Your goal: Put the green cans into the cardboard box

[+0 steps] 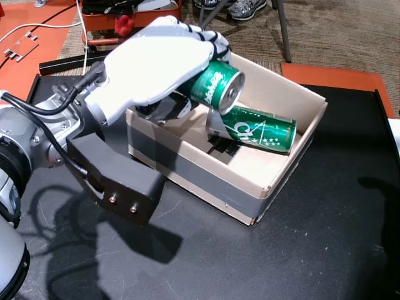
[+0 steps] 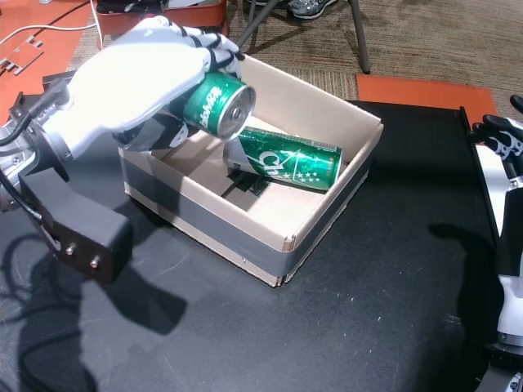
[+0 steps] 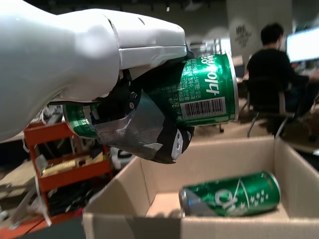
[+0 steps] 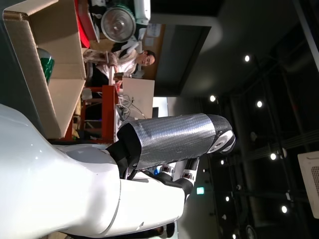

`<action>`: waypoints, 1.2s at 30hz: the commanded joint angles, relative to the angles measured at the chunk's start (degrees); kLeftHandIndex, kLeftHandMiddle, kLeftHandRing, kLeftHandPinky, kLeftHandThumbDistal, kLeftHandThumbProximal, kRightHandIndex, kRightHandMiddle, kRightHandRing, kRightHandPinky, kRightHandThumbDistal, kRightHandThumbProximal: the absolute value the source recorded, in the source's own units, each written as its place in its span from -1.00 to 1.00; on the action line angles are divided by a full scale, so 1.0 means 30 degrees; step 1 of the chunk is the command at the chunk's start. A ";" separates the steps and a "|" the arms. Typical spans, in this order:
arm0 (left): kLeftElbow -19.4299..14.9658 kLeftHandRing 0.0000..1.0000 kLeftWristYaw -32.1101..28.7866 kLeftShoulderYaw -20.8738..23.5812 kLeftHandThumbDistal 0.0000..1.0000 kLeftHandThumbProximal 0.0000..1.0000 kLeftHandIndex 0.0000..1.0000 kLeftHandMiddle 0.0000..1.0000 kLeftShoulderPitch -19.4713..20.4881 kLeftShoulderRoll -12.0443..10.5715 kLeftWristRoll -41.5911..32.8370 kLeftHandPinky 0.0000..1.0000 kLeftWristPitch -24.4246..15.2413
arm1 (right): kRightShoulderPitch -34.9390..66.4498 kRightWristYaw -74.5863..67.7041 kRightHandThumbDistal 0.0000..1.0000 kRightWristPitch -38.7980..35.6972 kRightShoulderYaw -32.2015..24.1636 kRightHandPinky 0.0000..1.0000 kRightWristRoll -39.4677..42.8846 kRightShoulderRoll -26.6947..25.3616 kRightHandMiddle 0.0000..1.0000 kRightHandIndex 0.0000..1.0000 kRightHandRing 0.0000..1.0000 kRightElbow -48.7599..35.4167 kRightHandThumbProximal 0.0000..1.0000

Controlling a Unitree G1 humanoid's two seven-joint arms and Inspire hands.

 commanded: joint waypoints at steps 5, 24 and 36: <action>0.0354 0.50 -0.1774 0.0021 -0.83 -1.00 -0.35 0.20 -0.1189 -0.0883 -0.0287 0.44 0.1583 | -0.0352 0.0357 0.27 -0.0392 -0.0088 0.38 0.0222 0.0218 0.07 0.10 0.13 0.0226 0.61; 0.0735 0.28 -0.3004 -0.0429 -0.83 -1.00 -0.75 -0.05 0.0274 -0.2675 -0.0175 -0.10 0.2503 | 0.0017 0.0092 0.20 -0.0404 0.0032 0.37 0.0081 0.0563 0.05 0.08 0.10 -0.0440 0.60; 0.0772 0.41 -0.3910 -0.0449 -0.86 -1.00 -0.48 0.21 0.0187 -0.2493 -0.0179 0.35 0.2372 | 0.0156 -0.0050 0.28 -0.0254 0.0301 0.36 -0.0026 0.0595 0.03 0.06 0.10 -0.0768 0.60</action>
